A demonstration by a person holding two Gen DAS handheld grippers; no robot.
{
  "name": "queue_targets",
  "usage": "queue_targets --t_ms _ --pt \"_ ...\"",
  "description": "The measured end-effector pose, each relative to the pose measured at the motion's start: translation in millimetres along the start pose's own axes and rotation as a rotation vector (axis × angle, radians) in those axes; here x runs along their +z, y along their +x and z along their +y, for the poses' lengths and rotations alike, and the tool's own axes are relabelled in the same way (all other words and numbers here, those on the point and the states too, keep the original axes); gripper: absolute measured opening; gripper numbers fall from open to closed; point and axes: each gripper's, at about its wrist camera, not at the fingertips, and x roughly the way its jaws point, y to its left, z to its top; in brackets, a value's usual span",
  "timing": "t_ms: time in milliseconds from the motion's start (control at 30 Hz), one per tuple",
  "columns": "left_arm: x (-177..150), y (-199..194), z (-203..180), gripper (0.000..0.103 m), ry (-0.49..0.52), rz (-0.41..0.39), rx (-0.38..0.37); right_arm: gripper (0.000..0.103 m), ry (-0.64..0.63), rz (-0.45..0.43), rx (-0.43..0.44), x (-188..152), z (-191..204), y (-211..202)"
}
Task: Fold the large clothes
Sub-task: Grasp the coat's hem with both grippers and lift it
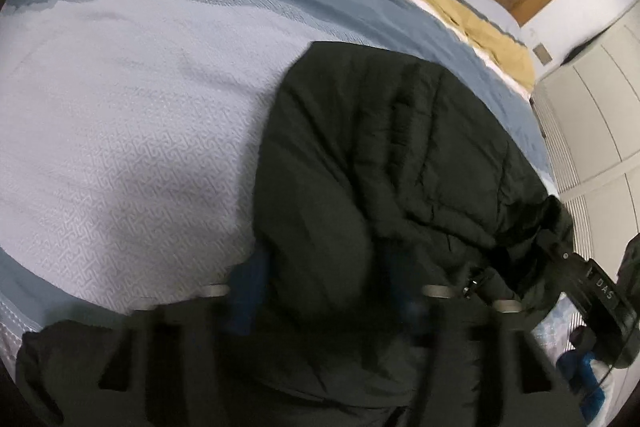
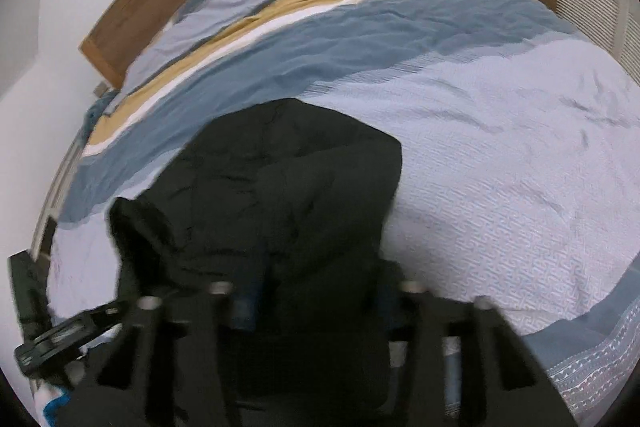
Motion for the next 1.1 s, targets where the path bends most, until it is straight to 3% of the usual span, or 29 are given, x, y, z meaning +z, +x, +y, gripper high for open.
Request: queue_targets --t_ms 33,133,300,500,600,667,867,933,1100 --pt "-1.5 -2.4 -2.1 0.021 0.014 -0.001 0.009 0.014 -0.009 -0.001 0.015 -0.3 2.9 -3.6" --pt "-9.4 -17.2 -4.2 0.013 0.041 -0.009 0.011 0.011 -0.069 -0.028 0.08 -3.0 16.5 -26.6" --pt "-34.9 -60.0 5.3 0.012 0.054 -0.058 -0.03 0.01 -0.212 -0.073 0.191 -29.1 38.5 -85.1" --pt "-100.8 -100.1 34.2 0.012 0.04 -0.072 -0.117 0.01 -0.367 -0.078 0.264 -109.0 34.4 -143.0" --pt "-135.3 -102.4 55.1 0.012 0.027 -0.016 -0.129 0.011 -0.397 -0.029 0.223 -149.3 16.5 -140.4" --pt "-150.5 -106.7 68.3 0.012 0.003 0.0 -0.121 0.011 -0.353 0.023 0.191 -168.3 -3.4 -127.6" --pt "-175.2 -141.7 98.6 0.012 -0.056 -0.012 -0.103 0.02 -0.319 0.003 0.14 -177.0 -15.8 -131.5" --pt "-179.7 -152.8 100.9 0.013 -0.05 -0.016 -0.072 0.03 -0.365 0.014 0.099 -180.2 -9.3 -137.4" --pt "-187.9 -190.3 103.1 0.036 -0.052 -0.062 -0.026 0.041 -0.4 0.032 0.019 -190.5 -9.8 -165.2"
